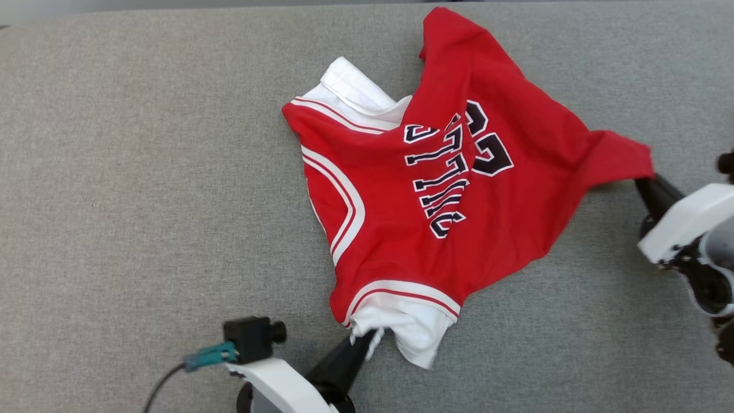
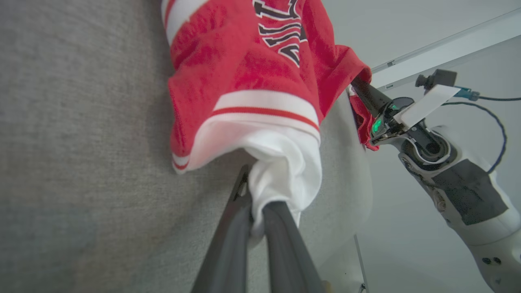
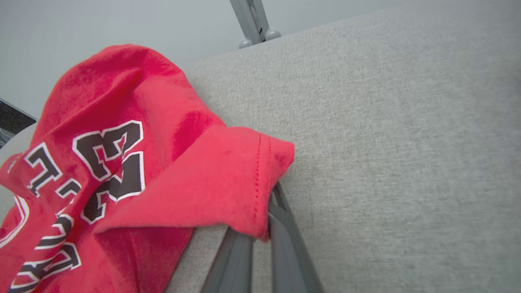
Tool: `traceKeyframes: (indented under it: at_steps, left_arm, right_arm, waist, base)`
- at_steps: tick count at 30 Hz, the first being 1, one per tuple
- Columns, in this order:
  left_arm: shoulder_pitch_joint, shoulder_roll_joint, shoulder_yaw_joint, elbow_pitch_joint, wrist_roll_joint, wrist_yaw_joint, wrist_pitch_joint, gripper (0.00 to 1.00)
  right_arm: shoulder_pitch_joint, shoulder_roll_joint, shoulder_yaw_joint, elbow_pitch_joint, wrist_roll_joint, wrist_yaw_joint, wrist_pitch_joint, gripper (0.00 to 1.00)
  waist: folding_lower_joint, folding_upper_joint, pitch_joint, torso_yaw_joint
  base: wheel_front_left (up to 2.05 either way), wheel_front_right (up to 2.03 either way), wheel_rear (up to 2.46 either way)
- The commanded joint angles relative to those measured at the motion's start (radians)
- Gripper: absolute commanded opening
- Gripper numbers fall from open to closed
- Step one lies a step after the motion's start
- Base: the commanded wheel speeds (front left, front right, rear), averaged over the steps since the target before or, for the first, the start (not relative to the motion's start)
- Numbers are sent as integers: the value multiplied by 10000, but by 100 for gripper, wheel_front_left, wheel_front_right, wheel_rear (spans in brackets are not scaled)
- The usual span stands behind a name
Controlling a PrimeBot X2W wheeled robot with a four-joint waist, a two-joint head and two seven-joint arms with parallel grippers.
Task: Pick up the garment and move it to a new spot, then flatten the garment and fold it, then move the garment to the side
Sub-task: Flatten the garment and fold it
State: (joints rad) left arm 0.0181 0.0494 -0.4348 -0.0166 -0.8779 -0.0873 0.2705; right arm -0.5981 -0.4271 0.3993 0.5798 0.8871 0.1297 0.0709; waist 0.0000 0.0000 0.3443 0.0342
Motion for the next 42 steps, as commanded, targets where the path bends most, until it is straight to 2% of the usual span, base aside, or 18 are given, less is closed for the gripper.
traceKeyframes:
  at_steps: [1, 5, 11, 13, 19, 24, 28, 31, 33, 34, 35, 38, 42]
  left_arm:
    - [20, 32, 249, -430, -331, -96, -134, 0]
    - [162, 95, 951, -1935, -1143, -98, -334, 0]
    - [336, 238, 2025, -4249, -1844, 205, -527, 0]
    - [331, 249, 2140, -4606, -1935, 276, -499, 0]
    - [-26, 323, 2823, -6361, -1932, 845, -554, 0]
    - [-1559, 838, 3319, -7198, -1291, 1509, -10, 0]
    - [-4039, 1411, 3557, -6528, -989, 2076, 926, 0]
    - [-6352, 1708, 3492, -5177, -808, 2348, 1576, 0]
    - [-7898, 1804, 3344, -4032, -629, 2424, 1864, 0]
    - [-9443, 1891, 3121, -2828, -232, 2388, 1961, 0]
    - [-10196, 1860, 3037, -2130, -33, 2397, 1915, 0]
    - [-12325, 1794, 2772, -74, 659, 2223, 1516, 0]
    - [-14765, 1616, 2769, 2500, 1365, 1819, 193, 0]
  right_arm:
    - [279, -347, -126, -369, 312, 18, -61, 0]
    - [881, -1151, -697, -1738, 1291, 18, -130, 0]
    - [2130, -1988, -1931, -4059, 2652, 18, -74, 0]
    - [2352, -2146, -2156, -4444, 2782, 18, -55, 0]
    - [3470, -2934, -3726, -6617, 2989, 18, 77, 0]
    - [3366, -3441, -5037, -8214, 2868, 18, 978, 0]
    - [1921, -3748, -5325, -8496, 2519, 18, 2325, 0]
    - [-28, -3366, -4948, -7903, 1922, 18, 3415, 0]
    - [-1639, -2854, -4664, -7194, 1190, 18, 4065, 0]
    - [-3421, -2120, -4477, -6210, 223, 16, 4533, 0]
    - [-4302, -1726, -4319, -5688, -341, 18, 4738, 0]
    - [-6803, -461, -4155, -4086, -2141, 19, 4682, 0]
    - [-9233, 964, -4316, -2301, -4194, 18, 3592, 0]
  waist:
    - [0, 0, -143, -71]
    - [0, 0, -414, -200]
    - [0, 0, -792, -419]
    - [0, 0, -826, -459]
    - [0, 0, -874, -611]
    - [0, 0, -564, -674]
    - [0, 0, -76, -712]
    - [0, 0, 390, -719]
    - [0, 0, 730, -690]
    - [0, 0, 1095, -635]
    - [0, 0, 1275, -605]
    - [0, 0, 1797, -564]
    - [0, 0, 2202, -622]
  base:
    - [0, 0, 0]
    - [0, 0, 0]
    - [0, 0, 0]
    - [0, 0, 0]
    - [0, 0, 0]
    - [0, 0, 0]
    - [0, 0, 0]
    - [0, 0, 0]
    - [0, 0, 0]
    - [0, 0, 0]
    - [0, 0, 0]
    - [0, 0, 0]
    - [0, 0, 0]
